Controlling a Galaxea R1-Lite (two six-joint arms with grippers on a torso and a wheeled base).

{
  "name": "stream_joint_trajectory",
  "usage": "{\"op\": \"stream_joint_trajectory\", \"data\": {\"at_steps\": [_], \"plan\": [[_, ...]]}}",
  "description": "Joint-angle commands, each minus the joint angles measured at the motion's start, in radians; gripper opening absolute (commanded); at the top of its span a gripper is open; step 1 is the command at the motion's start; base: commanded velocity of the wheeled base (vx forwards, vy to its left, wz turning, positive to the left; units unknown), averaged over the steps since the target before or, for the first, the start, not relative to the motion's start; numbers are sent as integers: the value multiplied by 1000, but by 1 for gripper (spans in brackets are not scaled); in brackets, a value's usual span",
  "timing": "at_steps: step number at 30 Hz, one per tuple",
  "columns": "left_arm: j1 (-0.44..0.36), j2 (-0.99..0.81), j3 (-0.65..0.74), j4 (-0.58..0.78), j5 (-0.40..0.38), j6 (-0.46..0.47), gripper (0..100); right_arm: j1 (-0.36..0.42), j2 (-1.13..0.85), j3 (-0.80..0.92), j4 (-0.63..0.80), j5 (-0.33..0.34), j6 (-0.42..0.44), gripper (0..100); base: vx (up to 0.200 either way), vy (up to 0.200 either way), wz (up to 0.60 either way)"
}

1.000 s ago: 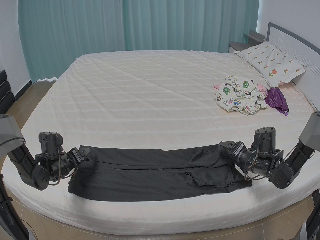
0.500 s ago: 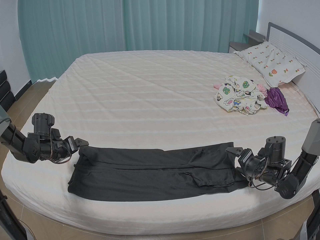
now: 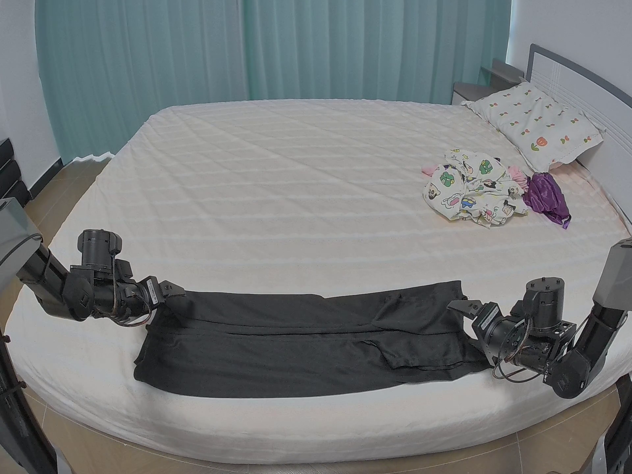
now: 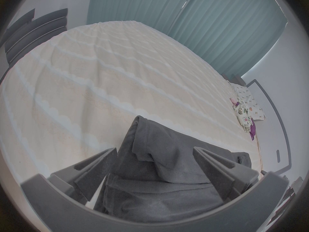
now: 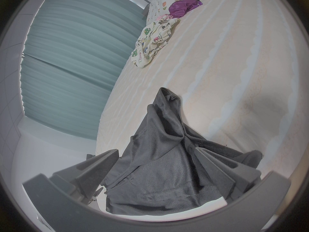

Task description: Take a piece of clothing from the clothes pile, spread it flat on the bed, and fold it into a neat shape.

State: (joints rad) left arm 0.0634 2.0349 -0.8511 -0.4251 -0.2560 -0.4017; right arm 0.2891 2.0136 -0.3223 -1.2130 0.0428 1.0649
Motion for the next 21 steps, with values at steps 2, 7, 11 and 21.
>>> {"op": "stream_joint_trajectory", "data": {"at_steps": [2,7,11,21], "plan": [[-2,38,-16,2,3,1,0,1,2,6,-2,0,12,100,0,0,0],[7,38,-2,8,11,44,0,1,-1,8,-2,0,18,100,0,0,0],[21,22,1,28,14,60,0,7,-4,14,-2,0,18,100,0,0,0],[47,-56,-11,164,14,118,0,10,-4,19,-2,-1,18,100,0,0,0]]}}
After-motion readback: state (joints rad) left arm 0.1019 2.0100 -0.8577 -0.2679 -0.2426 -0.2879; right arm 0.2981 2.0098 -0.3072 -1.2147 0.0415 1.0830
